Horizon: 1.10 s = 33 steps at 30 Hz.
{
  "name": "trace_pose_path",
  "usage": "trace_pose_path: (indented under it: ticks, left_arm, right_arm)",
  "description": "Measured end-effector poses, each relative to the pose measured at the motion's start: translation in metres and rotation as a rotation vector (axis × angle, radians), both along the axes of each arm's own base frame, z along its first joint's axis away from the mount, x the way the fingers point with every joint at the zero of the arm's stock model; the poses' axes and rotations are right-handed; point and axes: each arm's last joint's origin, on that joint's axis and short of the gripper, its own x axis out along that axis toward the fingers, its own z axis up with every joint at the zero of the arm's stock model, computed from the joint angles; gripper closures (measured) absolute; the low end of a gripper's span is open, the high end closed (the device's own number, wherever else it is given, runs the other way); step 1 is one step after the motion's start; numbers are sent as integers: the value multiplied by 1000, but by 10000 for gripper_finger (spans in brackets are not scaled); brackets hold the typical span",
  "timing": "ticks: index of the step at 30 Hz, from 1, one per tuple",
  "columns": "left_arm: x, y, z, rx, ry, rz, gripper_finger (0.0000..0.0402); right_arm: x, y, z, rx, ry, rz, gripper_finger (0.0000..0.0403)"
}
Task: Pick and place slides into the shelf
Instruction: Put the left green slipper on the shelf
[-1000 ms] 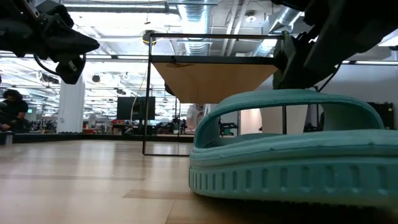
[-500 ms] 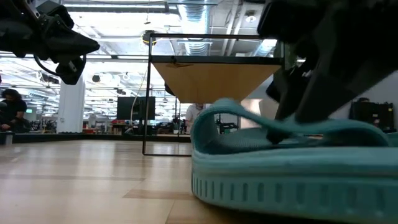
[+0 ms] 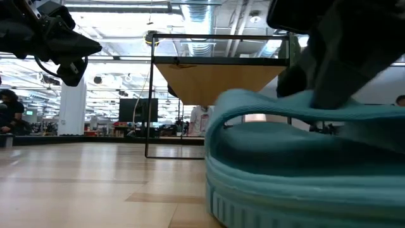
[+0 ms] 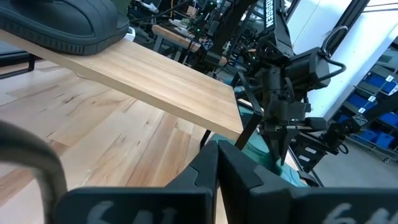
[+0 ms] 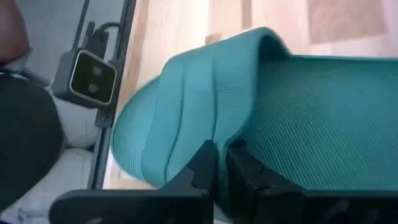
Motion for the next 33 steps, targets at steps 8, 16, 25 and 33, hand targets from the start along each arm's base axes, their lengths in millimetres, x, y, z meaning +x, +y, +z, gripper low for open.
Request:
trace_pose_path:
  ticks: [8, 16, 25, 33]
  left_arm:
    - [0, 0, 0, 0, 0, 0, 401]
    - [0, 0, 0, 1, 1, 1, 401]
    - [0, 0, -1, 3, 7, 1, 401]
    - [0, 0, -1, 5, 8, 1, 401]
  right_arm:
    - [2, 1, 2, 31, -16, -48, 398]
    - [10, 3, 13, 54, -55, -123, 400]
    - [14, 6, 51, -53, -73, -191, 402]
    - [3, 10, 96, -14, -192, -191, 402]
